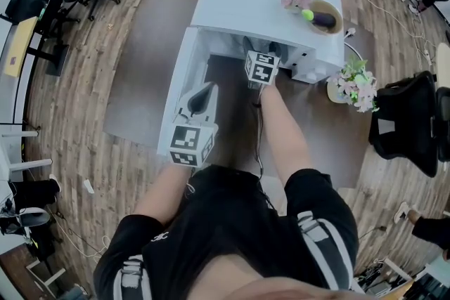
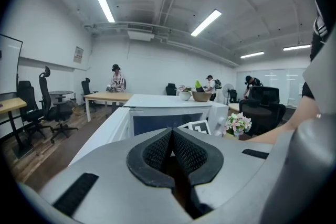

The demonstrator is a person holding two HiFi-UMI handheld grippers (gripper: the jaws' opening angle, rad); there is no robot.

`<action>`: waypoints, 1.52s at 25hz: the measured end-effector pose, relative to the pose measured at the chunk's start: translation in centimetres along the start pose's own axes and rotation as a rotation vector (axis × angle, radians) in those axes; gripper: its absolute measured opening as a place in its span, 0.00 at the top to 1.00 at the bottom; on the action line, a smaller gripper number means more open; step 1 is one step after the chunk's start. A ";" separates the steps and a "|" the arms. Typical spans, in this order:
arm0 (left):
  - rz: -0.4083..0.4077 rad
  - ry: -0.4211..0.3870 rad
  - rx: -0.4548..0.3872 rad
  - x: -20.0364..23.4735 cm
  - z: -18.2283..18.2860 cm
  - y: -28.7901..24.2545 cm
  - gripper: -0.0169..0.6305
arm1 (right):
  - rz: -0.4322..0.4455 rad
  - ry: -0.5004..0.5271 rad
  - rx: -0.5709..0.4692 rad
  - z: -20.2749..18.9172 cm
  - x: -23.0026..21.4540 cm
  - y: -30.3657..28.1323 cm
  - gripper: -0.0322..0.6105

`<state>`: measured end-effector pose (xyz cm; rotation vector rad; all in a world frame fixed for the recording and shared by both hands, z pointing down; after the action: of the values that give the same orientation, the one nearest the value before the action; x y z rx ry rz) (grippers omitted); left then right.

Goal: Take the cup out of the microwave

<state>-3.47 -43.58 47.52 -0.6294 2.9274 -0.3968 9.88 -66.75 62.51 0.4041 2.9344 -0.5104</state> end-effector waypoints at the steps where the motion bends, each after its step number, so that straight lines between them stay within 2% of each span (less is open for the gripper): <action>1: -0.001 -0.001 -0.007 0.0 0.2 0.1 0.97 | 0.009 -0.005 -0.002 -0.1 0.3 0.7 0.37; 13: -0.025 0.023 -0.087 -0.3 2.7 1.6 0.97 | 0.081 -0.005 -0.065 0.5 3.4 13.4 0.37; 24: -0.109 0.022 -0.157 -2.4 4.4 4.0 0.97 | 0.123 0.011 -0.251 8.1 5.9 26.5 0.37; 30: -0.154 -0.005 -0.190 -3.5 5.4 4.8 0.97 | 0.086 0.029 -0.268 9.1 6.7 30.0 0.37; 38: -0.179 -0.018 -0.200 -4.0 5.8 5.2 0.97 | 0.065 0.029 -0.284 9.3 7.0 31.5 0.37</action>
<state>-0.86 -38.64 40.78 -0.9205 2.9259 -0.1135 12.93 -39.78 42.77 0.4710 2.9474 -0.0767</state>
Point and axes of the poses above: the fingertips, and each gripper's own axes: y backward along the fingers, x to its left, z out of its top, the point moved 4 cm from there along y, backward along the fingers, and after that the axes turned 6 degrees about -y, right-handed, at the moved point
